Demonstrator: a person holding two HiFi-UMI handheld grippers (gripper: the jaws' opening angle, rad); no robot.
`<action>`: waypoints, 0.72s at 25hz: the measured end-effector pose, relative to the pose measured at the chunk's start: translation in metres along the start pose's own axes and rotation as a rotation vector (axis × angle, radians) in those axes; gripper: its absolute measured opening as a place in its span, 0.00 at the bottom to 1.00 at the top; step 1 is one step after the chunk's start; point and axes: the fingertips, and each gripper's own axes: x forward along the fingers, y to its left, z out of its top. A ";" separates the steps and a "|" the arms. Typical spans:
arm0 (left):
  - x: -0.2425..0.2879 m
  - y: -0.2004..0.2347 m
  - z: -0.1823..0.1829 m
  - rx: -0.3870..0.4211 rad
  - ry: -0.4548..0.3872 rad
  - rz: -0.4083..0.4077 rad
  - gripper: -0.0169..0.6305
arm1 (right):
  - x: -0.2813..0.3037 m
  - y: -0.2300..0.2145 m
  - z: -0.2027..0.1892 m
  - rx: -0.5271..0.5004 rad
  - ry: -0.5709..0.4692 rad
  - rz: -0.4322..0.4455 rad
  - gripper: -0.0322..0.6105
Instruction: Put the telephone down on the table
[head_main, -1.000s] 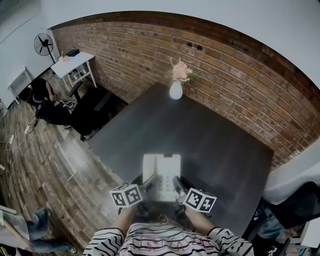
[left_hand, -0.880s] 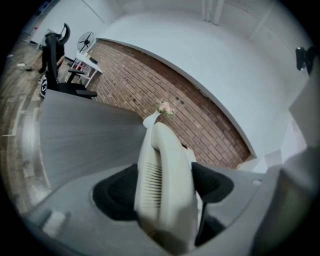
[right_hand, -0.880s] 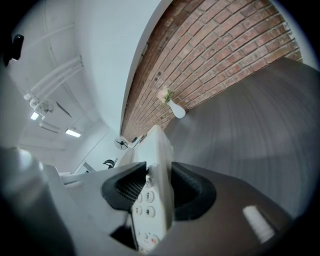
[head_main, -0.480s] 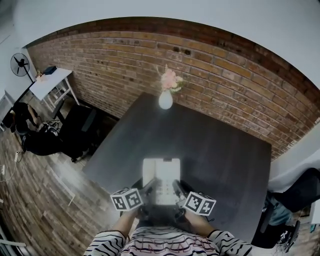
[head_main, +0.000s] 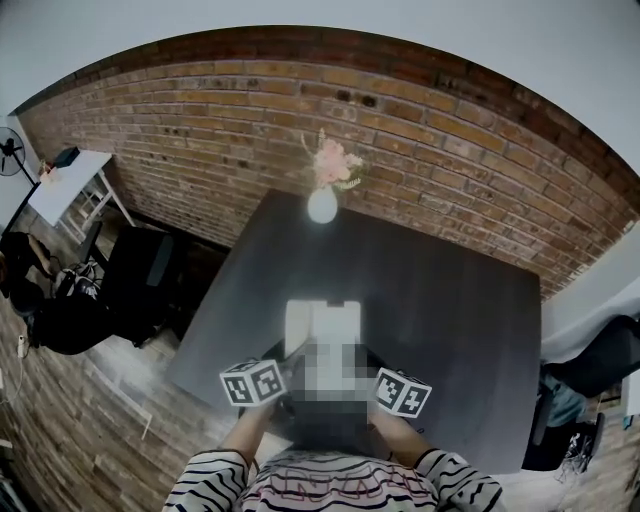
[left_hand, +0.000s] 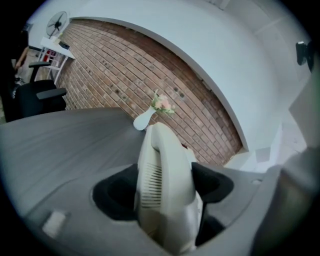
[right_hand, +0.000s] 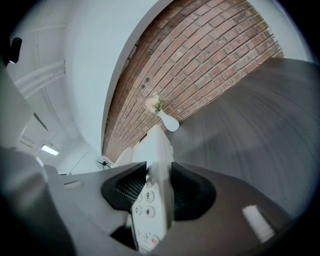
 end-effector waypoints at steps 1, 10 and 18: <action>0.004 0.005 0.006 0.004 0.009 -0.006 0.54 | 0.007 0.001 0.002 0.006 -0.008 -0.006 0.28; 0.046 0.042 0.040 0.027 0.091 -0.029 0.54 | 0.062 -0.007 0.016 0.059 -0.049 -0.060 0.28; 0.091 0.061 0.071 0.052 0.116 -0.060 0.54 | 0.106 -0.020 0.042 0.080 -0.089 -0.077 0.28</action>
